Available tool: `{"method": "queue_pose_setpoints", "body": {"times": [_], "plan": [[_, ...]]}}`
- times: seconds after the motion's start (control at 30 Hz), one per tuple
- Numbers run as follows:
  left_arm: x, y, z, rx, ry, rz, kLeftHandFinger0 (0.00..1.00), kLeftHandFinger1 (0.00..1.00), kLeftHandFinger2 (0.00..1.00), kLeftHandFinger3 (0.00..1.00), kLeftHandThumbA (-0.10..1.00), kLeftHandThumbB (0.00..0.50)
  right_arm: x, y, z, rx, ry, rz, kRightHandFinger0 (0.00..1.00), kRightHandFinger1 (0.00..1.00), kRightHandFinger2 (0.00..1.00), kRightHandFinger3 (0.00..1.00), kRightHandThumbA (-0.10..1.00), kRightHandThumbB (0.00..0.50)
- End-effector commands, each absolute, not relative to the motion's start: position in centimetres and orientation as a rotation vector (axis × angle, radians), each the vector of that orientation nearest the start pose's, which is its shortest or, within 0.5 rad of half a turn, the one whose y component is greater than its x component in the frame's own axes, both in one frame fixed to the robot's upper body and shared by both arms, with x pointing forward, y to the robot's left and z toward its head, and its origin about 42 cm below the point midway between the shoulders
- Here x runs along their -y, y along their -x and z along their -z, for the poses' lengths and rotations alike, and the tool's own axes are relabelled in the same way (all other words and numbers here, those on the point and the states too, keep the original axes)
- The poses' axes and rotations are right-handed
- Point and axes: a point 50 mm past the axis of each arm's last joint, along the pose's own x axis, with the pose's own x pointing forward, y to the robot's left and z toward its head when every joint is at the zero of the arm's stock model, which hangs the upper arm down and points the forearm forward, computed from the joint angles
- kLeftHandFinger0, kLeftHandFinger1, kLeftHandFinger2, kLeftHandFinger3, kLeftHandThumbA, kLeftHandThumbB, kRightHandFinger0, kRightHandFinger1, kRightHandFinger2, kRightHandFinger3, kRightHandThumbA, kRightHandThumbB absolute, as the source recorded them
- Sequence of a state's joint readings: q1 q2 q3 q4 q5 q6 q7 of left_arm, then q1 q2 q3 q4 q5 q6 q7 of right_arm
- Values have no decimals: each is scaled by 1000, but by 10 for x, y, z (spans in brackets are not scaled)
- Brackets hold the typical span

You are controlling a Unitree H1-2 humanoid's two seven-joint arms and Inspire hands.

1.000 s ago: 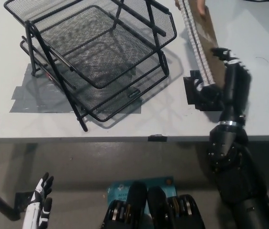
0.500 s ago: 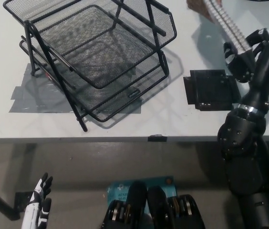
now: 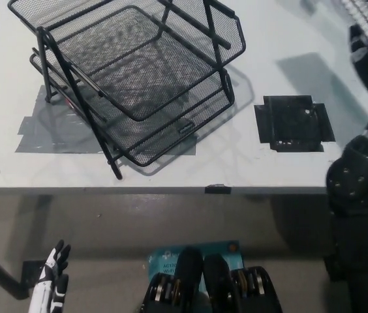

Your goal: A person hands a notebook to the robot and the robot grabs it with its right hand and places it in the file tray kept in the centre of the desk infront of it.

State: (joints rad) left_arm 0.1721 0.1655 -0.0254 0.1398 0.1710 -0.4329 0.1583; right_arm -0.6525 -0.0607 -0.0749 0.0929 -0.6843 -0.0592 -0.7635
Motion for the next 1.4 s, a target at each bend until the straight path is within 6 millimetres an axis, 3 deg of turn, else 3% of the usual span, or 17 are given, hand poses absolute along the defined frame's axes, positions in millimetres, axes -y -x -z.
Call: {"method": "queue_pose_setpoints", "body": {"times": [0.0, 0.07, 0.17, 0.33, 0.43, 0.53, 0.63, 0.73, 0.87, 0.97, 1.0, 1.03, 1.13, 1.3, 1.37], "plan": [[-279, -209, -56, 188, -313, -87, 1000, 1000, 1000, 1000, 1000, 341, 213, -405, -386, 1098, 443, 873, 0, 0, 0, 81, 888, 0], [-279, -208, -56, 184, -317, -87, 1000, 1000, 1000, 1000, 1000, 342, 204, -398, -394, 1156, 438, 823, 0, 0, 0, 66, 822, 0], [-280, -208, -55, 184, -319, -88, 1000, 1000, 1000, 1000, 1000, 334, 186, -391, -400, 1192, 480, 764, 0, 0, 0, 57, 858, 0], [-276, -206, -52, 173, -315, -82, 1000, 1000, 1000, 1000, 1000, 339, 160, -389, -399, 1270, 514, 649, 0, 0, 0, 56, 821, 0], [-274, -199, -51, 164, -317, -73, 1000, 1000, 1000, 1000, 1000, 338, 143, -390, -392, 1301, 562, 574, 0, 0, 0, 4, 637, 0], [-275, -195, -49, 152, -308, -69, 1000, 1000, 1000, 1000, 1000, 350, 127, -398, -381, 1298, 643, 527, 0, 0, 0, 0, 713, 0], [-274, -194, -49, 153, -297, -70, 1000, 1000, 1000, 1000, 1000, 339, 111, -411, -370, 1264, 697, 470, 0, 0, 0, 26, 871, 0], [-275, -195, -50, 154, -298, -71, 1000, 1000, 1000, 1000, 1000, 334, 97, -420, -365, 1252, 738, 436, 0, 0, 12, 43, 917, 0], [-275, -195, -50, 156, -299, -72, 1000, 1000, 1000, 1000, 1000, 332, 81, -433, -363, 1251, 789, 406, 0, 0, 26, 60, 917, 0], [-274, -195, -51, 157, -281, -72, 1000, 1000, 1000, 1000, 1000, 324, 75, -442, -362, 1291, 846, 385, 0, 0, 72, 112, 821, 0], [-274, -196, -51, 159, -282, -71, 1000, 1000, 1000, 1000, 1000, 324, 75, -445, -362, 1296, 868, 383, 0, 0, 87, 122, 837, 0], [-275, -197, -52, 161, -286, -69, 1000, 1000, 1000, 1000, 1000, 322, 74, -449, -361, 1305, 892, 373, 0, 0, 90, 221, 845, 0], [-275, -199, -52, 163, -278, -67, 1000, 1000, 1000, 1000, 1000, 326, 73, -458, -355, 1322, 933, 348, 0, 0, 88, 64, 861, 0], [-277, -198, -52, 161, -278, -63, 1000, 1000, 1000, 1000, 1000, 338, 71, -463, -344, 1330, 1000, 315, 0, 0, 139, 17, 884, 0], [-276, -197, -52, 161, -276, -60, 1000, 1000, 1000, 1000, 1000, 330, 71, -465, -342, 1337, 1002, 311, 0, 0, 146, 52, 900, 0]]}}
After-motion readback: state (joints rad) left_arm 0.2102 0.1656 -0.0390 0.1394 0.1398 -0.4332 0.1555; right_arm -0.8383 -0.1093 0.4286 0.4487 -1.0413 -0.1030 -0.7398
